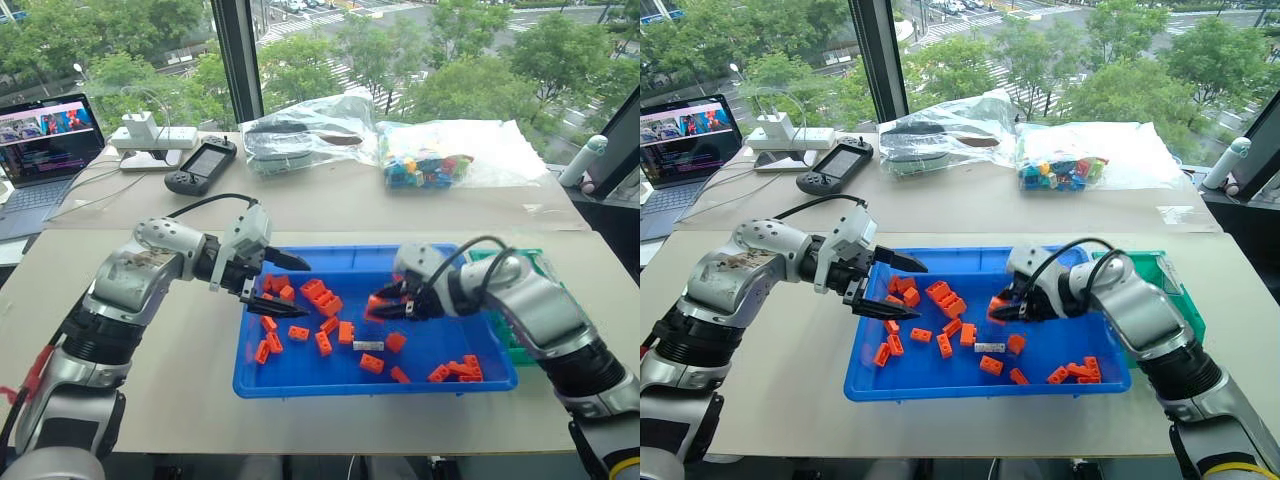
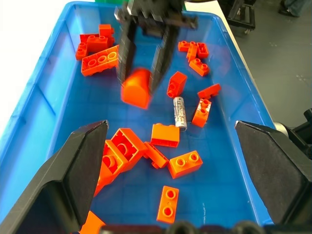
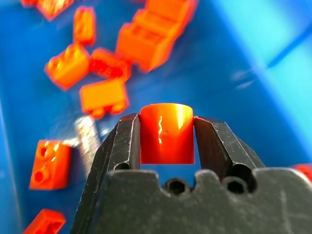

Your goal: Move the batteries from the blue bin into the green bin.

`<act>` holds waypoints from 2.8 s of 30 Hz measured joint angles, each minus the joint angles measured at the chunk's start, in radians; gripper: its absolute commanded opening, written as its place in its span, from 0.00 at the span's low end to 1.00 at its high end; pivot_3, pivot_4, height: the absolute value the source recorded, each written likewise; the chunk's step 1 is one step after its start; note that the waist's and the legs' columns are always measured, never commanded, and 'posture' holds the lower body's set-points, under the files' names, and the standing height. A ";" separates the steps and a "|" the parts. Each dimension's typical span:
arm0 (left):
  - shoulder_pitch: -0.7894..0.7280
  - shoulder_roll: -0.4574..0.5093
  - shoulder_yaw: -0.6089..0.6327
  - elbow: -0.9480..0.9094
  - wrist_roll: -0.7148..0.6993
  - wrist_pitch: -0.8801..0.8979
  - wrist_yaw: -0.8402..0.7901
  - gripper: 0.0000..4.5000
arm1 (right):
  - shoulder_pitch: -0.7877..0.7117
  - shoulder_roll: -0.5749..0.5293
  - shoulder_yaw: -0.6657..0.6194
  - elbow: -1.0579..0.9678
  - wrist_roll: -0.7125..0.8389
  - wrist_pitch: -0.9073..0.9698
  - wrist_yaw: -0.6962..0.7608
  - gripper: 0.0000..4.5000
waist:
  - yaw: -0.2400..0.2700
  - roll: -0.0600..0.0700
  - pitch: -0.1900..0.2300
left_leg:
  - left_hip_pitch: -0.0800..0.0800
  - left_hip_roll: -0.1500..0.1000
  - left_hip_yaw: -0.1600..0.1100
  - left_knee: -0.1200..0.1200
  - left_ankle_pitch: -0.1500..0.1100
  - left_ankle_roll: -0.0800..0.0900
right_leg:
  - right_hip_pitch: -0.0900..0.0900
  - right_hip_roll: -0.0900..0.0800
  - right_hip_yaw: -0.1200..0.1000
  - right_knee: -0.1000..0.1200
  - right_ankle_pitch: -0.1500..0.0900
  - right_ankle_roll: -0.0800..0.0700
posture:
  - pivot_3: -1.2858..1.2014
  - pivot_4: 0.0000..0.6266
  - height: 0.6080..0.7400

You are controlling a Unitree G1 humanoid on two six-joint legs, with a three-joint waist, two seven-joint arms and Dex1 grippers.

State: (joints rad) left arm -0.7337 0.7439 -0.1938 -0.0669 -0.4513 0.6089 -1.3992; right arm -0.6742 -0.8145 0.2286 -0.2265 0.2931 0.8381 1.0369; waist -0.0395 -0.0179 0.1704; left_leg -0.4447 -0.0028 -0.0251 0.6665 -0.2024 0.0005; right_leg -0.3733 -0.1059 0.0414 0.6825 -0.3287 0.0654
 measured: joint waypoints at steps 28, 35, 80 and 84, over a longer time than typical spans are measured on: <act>-0.049 -0.065 -0.017 0.081 0.067 -0.081 0.011 1.00 | 0.064 -0.171 -0.022 -0.197 0.040 0.039 0.099 0.99 | -0.002 0.000 0.000 | 0.000 0.000 0.000 0.000 0.000 0.000 | 0.000 0.000 0.000 -0.001 0.000 0.000 | 0.52 0.24 0.94; -0.048 -0.061 -0.017 0.079 0.068 -0.081 0.012 1.00 | 0.099 -0.070 0.122 -0.234 0.007 0.081 0.016 0.99 | 0.001 0.000 0.000 | 0.000 0.000 0.000 0.000 0.000 0.000 | 0.000 0.000 0.000 0.000 0.000 0.000 | 0.52 0.24 0.94; -0.041 -0.043 -0.017 0.062 0.062 -0.065 0.012 1.00 | 0.068 -0.045 0.121 -0.185 -0.004 0.124 0.020 0.99 | -0.001 0.000 0.000 | 0.000 0.000 0.000 0.000 0.000 0.000 | 0.000 0.000 0.000 0.000 0.000 0.000 | 0.52 0.24 0.94; -0.041 -0.043 -0.017 0.062 0.062 -0.065 0.012 1.00 | 0.094 -0.045 0.135 -0.176 -0.014 0.124 -0.002 0.84 | -0.001 0.000 0.000 | 0.000 0.000 0.000 0.000 0.000 0.000 | 0.000 0.000 0.000 0.000 0.000 0.000 | 0.52 0.24 0.94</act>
State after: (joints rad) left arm -0.7751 0.7012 -0.2111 -0.0048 -0.3891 0.5443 -1.3872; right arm -0.5803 -0.8593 0.3639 -0.4025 0.2787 0.9621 1.0352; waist -0.0401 -0.0180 0.1704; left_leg -0.4447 -0.0031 -0.0252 0.6667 -0.2024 0.0006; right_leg -0.3731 -0.1062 0.0414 0.6823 -0.3287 0.0654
